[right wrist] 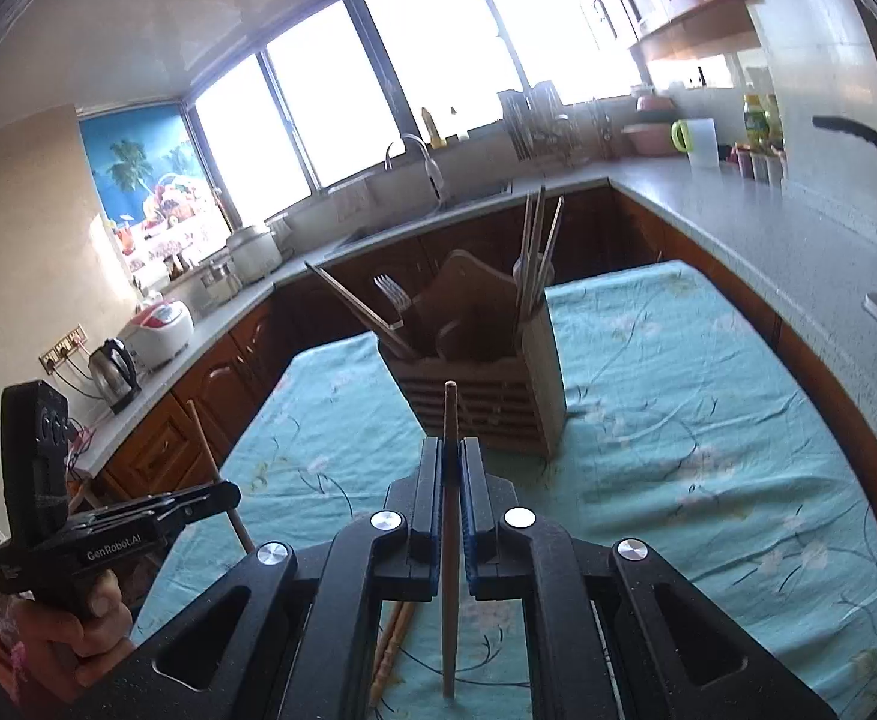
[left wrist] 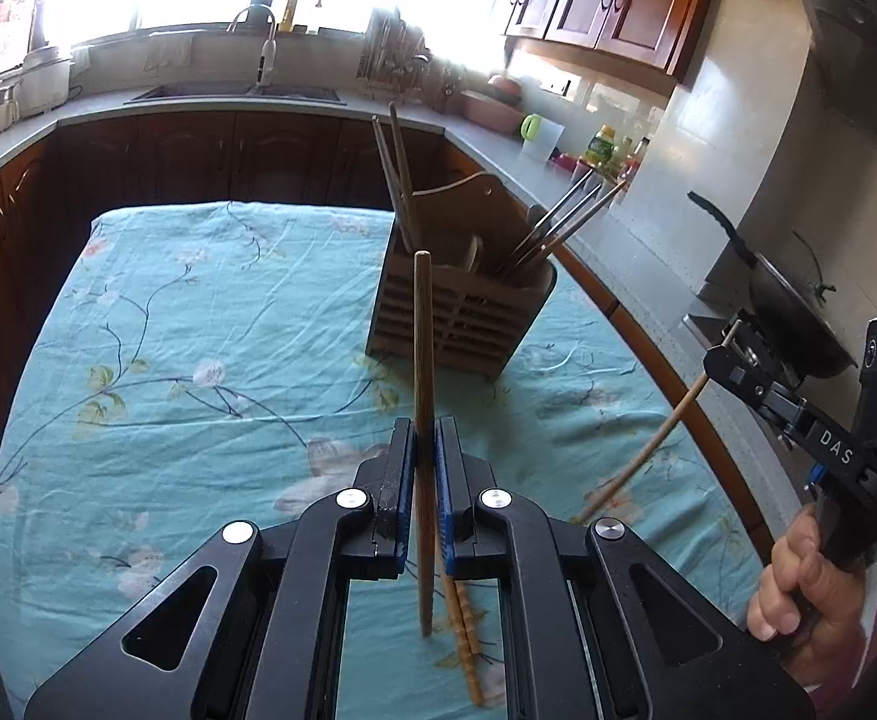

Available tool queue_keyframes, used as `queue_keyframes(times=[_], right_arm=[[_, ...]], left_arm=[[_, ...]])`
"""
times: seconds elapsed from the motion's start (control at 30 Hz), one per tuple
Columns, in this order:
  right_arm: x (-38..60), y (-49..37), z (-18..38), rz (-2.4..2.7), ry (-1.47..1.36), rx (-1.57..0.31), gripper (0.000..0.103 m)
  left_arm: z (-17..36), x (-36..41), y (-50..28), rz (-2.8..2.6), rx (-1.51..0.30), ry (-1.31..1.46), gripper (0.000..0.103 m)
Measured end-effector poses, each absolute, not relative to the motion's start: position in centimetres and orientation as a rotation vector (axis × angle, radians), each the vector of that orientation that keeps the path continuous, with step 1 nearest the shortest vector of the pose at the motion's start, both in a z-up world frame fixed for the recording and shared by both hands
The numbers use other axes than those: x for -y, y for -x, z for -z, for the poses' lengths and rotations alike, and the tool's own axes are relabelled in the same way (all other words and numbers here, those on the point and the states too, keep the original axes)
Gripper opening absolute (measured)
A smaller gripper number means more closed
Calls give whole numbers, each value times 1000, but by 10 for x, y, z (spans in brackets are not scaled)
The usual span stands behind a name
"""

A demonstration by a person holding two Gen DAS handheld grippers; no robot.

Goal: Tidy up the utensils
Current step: 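Carry both wooden chopsticks over the wooden holder and lower them in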

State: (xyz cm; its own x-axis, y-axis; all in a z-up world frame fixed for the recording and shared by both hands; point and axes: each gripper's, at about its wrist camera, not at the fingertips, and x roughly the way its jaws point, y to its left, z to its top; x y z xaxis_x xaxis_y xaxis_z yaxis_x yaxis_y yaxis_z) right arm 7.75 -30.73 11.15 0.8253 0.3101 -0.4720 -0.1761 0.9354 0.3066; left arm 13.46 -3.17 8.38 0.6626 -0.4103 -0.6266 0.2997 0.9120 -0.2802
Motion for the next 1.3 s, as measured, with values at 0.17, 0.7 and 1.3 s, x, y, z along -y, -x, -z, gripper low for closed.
queue_keyframes(times=[0.17,0.7,1.3], right_arm=[[310,-76,-123,-258,-257,-507,5],[310,-86,-146,-267,-248,-456,5],[327,-124,-199,-218,-235,-305,5]], left_arm=[[-95,30,-134,407,-719,170,6],[-123,27,-148,391,-635,198,6],[-182,42,-199,350,-450,208,6]])
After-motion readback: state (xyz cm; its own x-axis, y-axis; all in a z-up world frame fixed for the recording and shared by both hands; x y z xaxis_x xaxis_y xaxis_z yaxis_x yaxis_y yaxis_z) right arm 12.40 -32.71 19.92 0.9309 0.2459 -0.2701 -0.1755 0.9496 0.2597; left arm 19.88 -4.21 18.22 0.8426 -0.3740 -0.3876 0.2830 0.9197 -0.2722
